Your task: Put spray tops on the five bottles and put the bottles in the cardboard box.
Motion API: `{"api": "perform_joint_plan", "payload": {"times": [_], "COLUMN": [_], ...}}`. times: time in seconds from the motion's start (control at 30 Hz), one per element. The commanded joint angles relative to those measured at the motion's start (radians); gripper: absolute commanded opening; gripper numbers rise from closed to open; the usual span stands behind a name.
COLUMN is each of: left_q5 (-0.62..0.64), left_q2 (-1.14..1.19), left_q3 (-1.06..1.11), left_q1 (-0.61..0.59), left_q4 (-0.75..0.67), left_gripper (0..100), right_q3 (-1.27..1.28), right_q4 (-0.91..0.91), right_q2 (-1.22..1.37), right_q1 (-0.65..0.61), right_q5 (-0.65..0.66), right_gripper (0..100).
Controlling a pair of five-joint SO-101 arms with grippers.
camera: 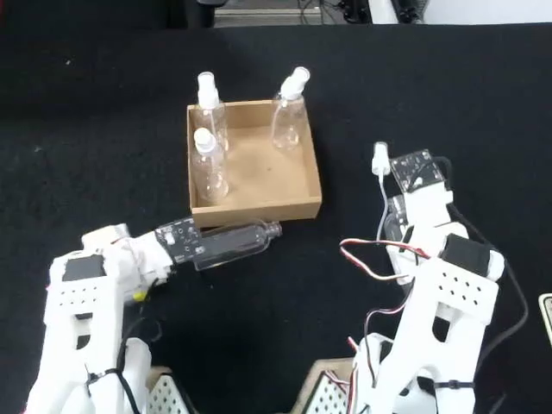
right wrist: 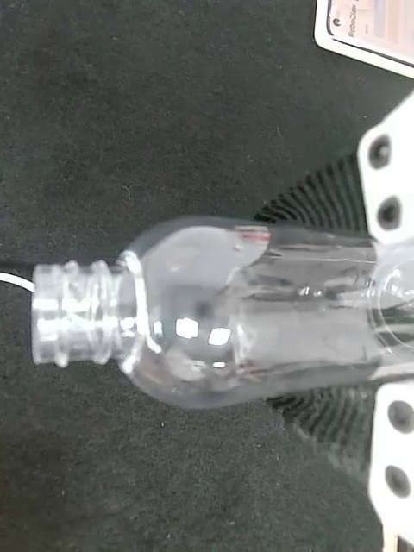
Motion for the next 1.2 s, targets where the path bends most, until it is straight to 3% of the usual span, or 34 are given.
{"api": "perform_joint_plan", "payload": {"times": [0.0,0.13,0.37,0.43,0.53,0.6,0.73,0.9,1.03,1.17], "left_q5": [0.098,0.118,0.118,0.118,0.118,0.124,0.155,0.468,0.727,0.904], "left_q2": [0.000,0.000,0.000,-0.011,-0.012,-0.014,-0.014,-0.014,-0.014,-0.014], "left_q3": [0.012,0.085,0.117,0.127,0.120,0.116,0.038,-0.165,-0.372,-0.561], "left_q1": [0.091,0.145,0.074,0.074,0.082,0.074,0.073,0.071,0.004,-0.022], "left_q4": [-0.063,-0.110,-0.124,-0.097,-0.051,-0.021,0.058,0.091,0.106,0.258], "left_gripper": [29,29,28,20,1,6,3,3,3,3], "right_q3": [-0.005,-0.005,-0.005,-0.007,-0.007,-0.013,-0.027,-0.079,-0.191,-0.325], "right_q4": [0.012,0.012,0.012,0.012,0.012,0.012,0.014,0.041,0.106,0.199], "right_q2": [-0.039,-0.039,-0.041,-0.041,-0.042,-0.042,-0.042,-0.044,-0.044,-0.044], "right_q1": [0.012,0.014,0.014,0.014,0.014,0.014,0.009,0.009,0.005,-0.038], "right_q5": [-0.005,-0.005,-0.002,-0.003,-0.005,-0.005,-0.006,-0.043,-0.061,-0.098], "right_gripper": [1.1,1.1,1.1,1.1,1.1,1.1,1.1,1.1,1.1,1.1]}}
